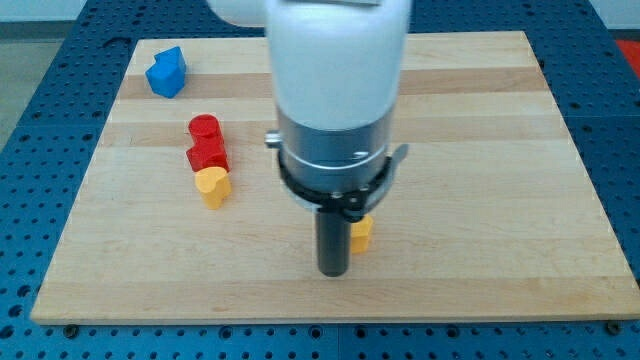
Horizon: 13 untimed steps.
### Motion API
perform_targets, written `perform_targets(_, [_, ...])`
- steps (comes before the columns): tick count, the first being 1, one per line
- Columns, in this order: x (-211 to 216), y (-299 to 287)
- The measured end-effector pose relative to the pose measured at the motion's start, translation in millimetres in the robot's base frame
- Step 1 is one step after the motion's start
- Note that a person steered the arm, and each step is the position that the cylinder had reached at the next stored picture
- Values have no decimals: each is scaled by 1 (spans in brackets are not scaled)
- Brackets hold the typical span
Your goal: Move the yellow hexagon closer to yellow heart
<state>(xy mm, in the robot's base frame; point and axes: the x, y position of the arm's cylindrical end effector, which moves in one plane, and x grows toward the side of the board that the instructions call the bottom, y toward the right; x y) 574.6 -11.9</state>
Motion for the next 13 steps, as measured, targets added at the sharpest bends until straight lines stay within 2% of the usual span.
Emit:
perform_targets(1, [3,6])
perform_targets(2, [11,72])
perform_targets(3, [-1,86])
perform_targets(6, [-8,37])
perform_targets(7, [-27,36])
perform_targets(8, [-22,34])
perform_targets(9, [-18,57])
perform_targets(10, [-38,87])
perform_targets(11, [-32,87])
perform_targets(12, [-53,87])
perform_targets(13, [-53,87])
